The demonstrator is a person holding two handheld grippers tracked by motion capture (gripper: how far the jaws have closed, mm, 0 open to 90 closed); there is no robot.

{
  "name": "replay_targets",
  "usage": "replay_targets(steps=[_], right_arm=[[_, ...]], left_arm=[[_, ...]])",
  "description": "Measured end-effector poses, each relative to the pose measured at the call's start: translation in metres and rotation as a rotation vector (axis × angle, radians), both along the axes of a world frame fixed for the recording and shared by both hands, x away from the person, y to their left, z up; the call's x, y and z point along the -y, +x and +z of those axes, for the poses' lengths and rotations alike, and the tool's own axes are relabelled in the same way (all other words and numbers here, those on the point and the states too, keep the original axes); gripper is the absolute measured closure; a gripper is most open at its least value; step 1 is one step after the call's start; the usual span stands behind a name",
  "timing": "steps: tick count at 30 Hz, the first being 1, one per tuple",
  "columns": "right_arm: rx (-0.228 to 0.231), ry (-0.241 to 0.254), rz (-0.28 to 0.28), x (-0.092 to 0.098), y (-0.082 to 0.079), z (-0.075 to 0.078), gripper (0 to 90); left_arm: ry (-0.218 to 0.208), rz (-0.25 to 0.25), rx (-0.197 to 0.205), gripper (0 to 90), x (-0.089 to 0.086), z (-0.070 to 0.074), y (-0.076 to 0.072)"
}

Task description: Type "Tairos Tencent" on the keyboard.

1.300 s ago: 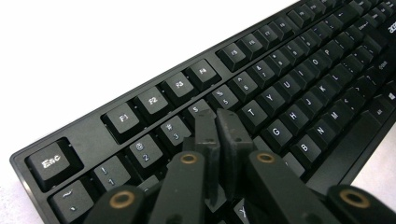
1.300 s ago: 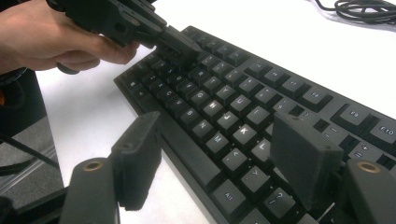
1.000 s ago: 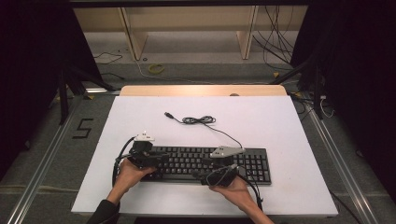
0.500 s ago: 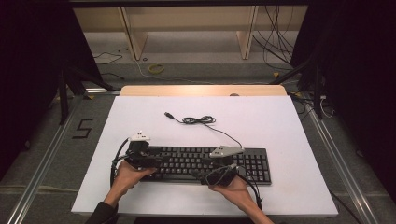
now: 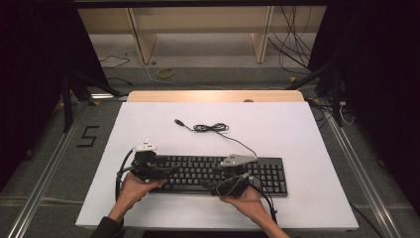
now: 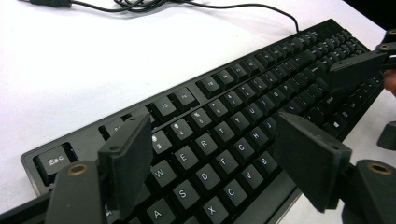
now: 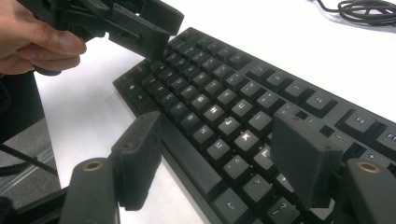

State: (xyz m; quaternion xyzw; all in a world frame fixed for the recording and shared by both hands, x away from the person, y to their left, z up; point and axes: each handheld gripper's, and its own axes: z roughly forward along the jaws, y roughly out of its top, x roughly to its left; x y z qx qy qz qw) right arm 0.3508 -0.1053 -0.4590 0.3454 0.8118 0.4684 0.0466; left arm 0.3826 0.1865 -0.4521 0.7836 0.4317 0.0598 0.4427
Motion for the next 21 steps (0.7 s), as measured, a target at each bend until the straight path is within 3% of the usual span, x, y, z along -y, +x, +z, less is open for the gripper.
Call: replay_targets(steps=[11,21], right_arm=[[-0.007,-0.008,0.008,-0.005,0.003,-0.001,36.6],[-0.006,-0.026,0.033,-0.013,0.006,-0.002,49.1]], left_arm=[[-0.008,-0.001,0.013,24.7,0.000,0.000,-0.008],[-0.026,0.003,0.023,24.7,-0.003,-0.002,-0.016]])
